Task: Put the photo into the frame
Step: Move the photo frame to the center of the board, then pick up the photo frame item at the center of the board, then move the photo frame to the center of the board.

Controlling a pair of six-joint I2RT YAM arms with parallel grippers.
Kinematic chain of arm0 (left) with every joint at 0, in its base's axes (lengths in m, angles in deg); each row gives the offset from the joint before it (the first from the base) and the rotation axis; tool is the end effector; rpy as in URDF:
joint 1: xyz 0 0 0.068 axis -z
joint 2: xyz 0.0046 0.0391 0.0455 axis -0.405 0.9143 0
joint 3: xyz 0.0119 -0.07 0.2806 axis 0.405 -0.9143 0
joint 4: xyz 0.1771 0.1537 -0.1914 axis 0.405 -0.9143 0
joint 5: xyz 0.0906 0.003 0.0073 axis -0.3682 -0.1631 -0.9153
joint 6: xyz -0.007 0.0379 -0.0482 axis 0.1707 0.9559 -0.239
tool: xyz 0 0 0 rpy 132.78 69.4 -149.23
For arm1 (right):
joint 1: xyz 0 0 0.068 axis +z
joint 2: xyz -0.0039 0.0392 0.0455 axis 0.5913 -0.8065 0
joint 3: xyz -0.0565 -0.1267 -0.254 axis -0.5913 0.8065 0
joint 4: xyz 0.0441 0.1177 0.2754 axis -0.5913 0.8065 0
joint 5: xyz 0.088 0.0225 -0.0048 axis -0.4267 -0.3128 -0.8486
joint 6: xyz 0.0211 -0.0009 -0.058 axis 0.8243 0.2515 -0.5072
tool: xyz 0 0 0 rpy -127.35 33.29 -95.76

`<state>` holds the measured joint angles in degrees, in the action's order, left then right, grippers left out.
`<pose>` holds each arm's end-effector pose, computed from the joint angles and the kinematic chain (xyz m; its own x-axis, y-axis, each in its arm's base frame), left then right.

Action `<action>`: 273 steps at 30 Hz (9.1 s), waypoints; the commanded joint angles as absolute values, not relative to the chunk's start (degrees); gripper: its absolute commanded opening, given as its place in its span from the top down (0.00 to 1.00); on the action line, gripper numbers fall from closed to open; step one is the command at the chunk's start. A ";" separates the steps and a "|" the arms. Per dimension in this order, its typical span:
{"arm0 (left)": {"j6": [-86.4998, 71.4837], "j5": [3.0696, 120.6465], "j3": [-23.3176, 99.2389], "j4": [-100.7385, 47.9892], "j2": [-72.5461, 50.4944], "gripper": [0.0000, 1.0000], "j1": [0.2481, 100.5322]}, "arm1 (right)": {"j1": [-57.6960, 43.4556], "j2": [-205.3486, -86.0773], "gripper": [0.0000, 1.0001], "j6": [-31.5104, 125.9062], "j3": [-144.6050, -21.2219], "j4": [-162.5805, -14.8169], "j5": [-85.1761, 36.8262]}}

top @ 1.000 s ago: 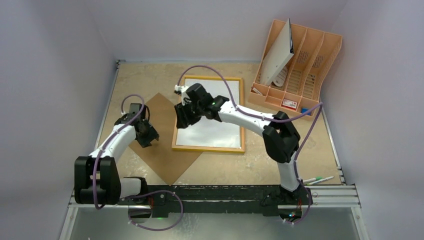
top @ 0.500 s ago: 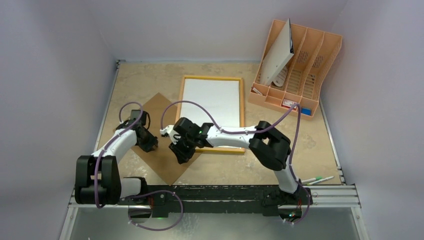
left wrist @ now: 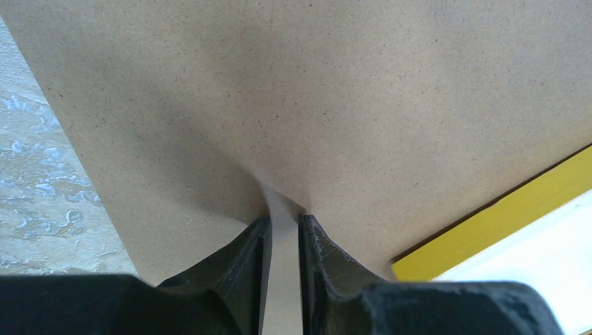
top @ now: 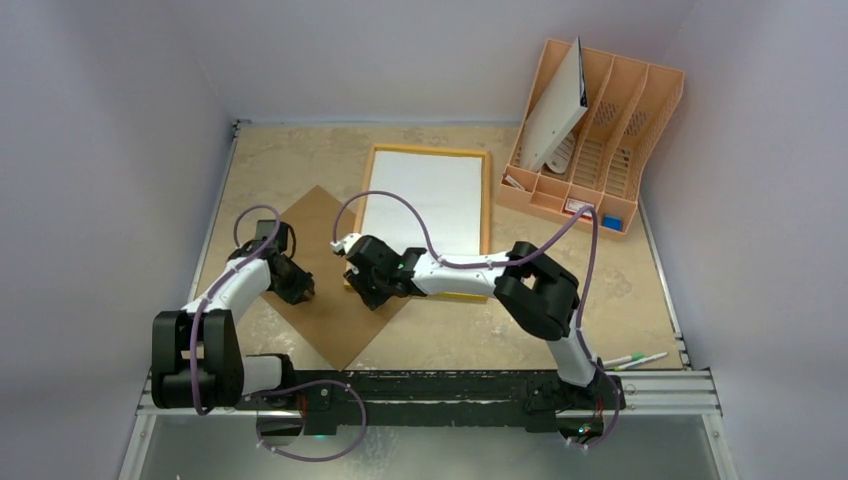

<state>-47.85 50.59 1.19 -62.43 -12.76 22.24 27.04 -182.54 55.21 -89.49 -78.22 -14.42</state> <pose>0.2414 0.0094 0.1369 -0.5517 -0.8024 -0.2276 -0.7769 0.5937 -0.2095 0.2278 0.4492 0.1544 -0.5421 -0.5084 -0.6690 -0.7681 0.6227 0.1493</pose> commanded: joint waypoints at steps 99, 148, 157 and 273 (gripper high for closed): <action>-47.98 67.74 12.23 -64.42 -36.01 0.26 13.78 | 15.46 -188.33 0.30 61.17 -83.07 -90.45 -57.77; -41.11 71.53 31.22 -76.63 -28.17 0.52 13.78 | 13.92 -181.24 0.37 63.41 -81.75 -90.08 -41.74; -26.35 69.45 40.91 -83.77 -22.07 0.82 13.78 | 12.84 -177.56 0.35 62.33 -84.00 -86.93 -39.20; -23.90 48.72 70.74 -84.73 -6.55 1.00 32.15 | 2.54 -155.10 0.02 80.61 -97.37 -64.05 -18.03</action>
<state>-22.17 50.96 63.57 -89.03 -6.47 28.80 5.79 -157.78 77.86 -91.68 -68.34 -20.44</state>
